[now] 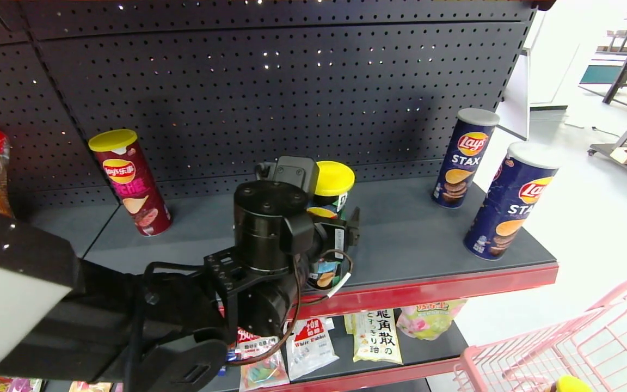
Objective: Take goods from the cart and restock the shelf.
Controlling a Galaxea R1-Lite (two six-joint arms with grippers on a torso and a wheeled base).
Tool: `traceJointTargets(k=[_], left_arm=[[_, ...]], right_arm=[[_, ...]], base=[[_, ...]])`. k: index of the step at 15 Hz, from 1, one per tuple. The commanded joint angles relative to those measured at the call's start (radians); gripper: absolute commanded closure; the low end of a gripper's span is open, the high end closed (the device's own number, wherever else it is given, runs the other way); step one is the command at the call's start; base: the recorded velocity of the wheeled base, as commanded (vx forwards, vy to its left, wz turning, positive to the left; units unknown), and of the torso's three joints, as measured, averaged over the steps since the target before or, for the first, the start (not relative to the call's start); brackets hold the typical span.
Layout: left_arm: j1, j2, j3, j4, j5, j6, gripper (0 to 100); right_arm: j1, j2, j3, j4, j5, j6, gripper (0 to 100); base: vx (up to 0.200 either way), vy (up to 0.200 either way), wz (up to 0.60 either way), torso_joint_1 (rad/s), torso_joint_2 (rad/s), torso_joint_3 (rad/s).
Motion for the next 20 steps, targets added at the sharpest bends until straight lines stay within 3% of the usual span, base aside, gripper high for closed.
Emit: traceJointTargets(k=[1,5,7,10,13,14,16,17,18,19,20], left_arm=[[-0.005,-0.071,0.038,0.001,-0.013,-0.002,0],[-0.006,-0.167,0.13,0.001,-0.052,-0.002,0],[-0.006,-0.249,0.202,0.004,-0.131,-0.002,0],[0.002,-0.376,0.308,0.013,-0.207,0.003,0],[0.025,-0.531,0.39,0.097,-0.316,0.009,0],[0.041,-0.599,0.4,0.166,-0.351,0.015,0],[0.132,-0.821,0.412,0.421,-0.454,0.047,0],[0.167,-0.881,0.416,0.496,-0.48,0.059,0],[0.244,-1.0,0.424,0.634,-0.498,0.095,0],[0.295,-1.074,0.435,0.696,-0.501,0.116,0],[0.325,-1.114,0.461,0.705,-0.5,0.116,0]], right_arm=[[0.0,0.0,0.001,0.001,0.0,-0.001,100],[0.0,0.0,0.003,0.001,0.0,-0.003,100],[0.0,0.0,0.003,0.001,0.0,-0.003,100],[0.0,0.0,0.017,0.001,0.0,-0.003,100],[0.0,0.0,0.032,-0.001,0.006,-0.007,100],[0.0,0.001,0.029,-0.001,0.003,-0.016,100],[0.014,0.041,-0.011,-0.001,0.014,-0.062,100],[0.031,0.063,-0.014,-0.009,0.03,-0.061,100],[0.065,0.092,-0.039,-0.007,0.043,-0.062,100],[0.074,0.13,-0.075,0.001,0.044,-0.062,100],[0.074,0.17,-0.112,0.002,0.044,-0.064,100]], base=[[0.0,0.0,0.0,0.0,0.0,0.0],[0.0,0.0,0.0,0.0,0.0,0.0],[0.0,0.0,0.0,0.0,0.0,0.0],[0.0,0.0,0.0,0.0,0.0,0.0],[0.0,0.0,0.0,0.0,0.0,0.0],[0.0,0.0,0.0,0.0,0.0,0.0],[0.0,0.0,0.0,0.0,0.0,0.0],[0.0,0.0,0.0,0.0,0.0,0.0],[0.0,0.0,0.0,0.0,0.0,0.0],[0.0,0.0,0.0,0.0,0.0,0.0],[0.0,0.0,0.0,0.0,0.0,0.0]])
